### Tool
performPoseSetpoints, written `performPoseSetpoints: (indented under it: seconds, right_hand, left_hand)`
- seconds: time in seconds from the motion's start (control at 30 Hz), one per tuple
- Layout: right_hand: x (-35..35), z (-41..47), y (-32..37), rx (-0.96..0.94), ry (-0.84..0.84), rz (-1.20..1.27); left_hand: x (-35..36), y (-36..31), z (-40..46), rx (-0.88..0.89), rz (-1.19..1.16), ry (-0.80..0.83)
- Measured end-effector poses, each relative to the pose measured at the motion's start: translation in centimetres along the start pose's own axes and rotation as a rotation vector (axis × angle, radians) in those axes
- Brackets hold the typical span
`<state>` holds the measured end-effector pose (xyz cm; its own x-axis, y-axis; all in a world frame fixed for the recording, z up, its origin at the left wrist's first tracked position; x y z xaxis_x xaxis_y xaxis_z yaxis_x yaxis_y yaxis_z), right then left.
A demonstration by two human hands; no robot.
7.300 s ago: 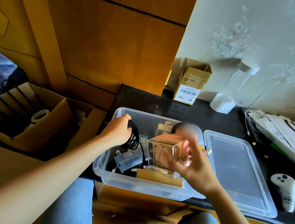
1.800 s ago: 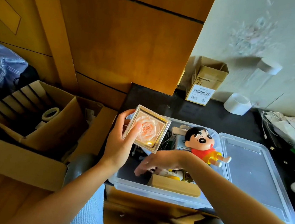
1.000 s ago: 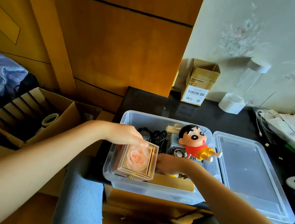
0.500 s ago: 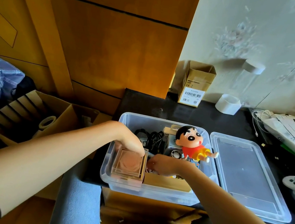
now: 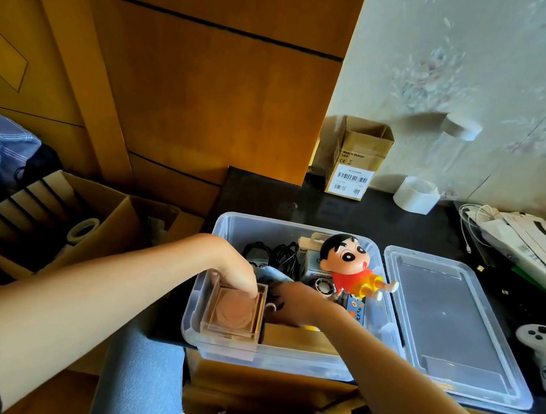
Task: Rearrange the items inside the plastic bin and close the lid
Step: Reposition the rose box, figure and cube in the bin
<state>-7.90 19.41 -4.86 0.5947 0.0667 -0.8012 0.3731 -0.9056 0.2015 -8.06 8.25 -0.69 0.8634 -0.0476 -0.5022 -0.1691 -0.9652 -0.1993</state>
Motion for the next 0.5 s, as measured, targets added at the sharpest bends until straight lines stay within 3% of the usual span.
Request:
performPoseSetpoints:
  seconds: [0.1,0.27,0.5]
  right_hand:
    - [0.3,1.0,0.5,0.052,-0.008,-0.045]
    - [0.7,1.2,0.6,0.129,0.207,0.340]
    - [0.0,1.1,-0.1,0.094,0.177,0.564]
  left_hand:
    - [0.3,-0.1,0.3,-0.005,0.071,-0.010]
    - [0.6,-0.1,0.6,-0.035,0.098,-0.017]
    - [1.5,-0.1,1.3,-0.033,0.113,-0.038]
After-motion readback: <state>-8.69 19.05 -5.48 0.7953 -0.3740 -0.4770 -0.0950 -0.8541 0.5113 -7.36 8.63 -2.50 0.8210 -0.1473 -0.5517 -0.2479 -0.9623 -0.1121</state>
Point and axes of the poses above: each hand's wrist, its own z-axis towards the middle knuckle, its own x-axis out of the palm, y = z × x, the point moved 6 cm from there along z, towards the middle knuckle, and after that the axes turned 2 degrees about y, right-handed, at the moved point
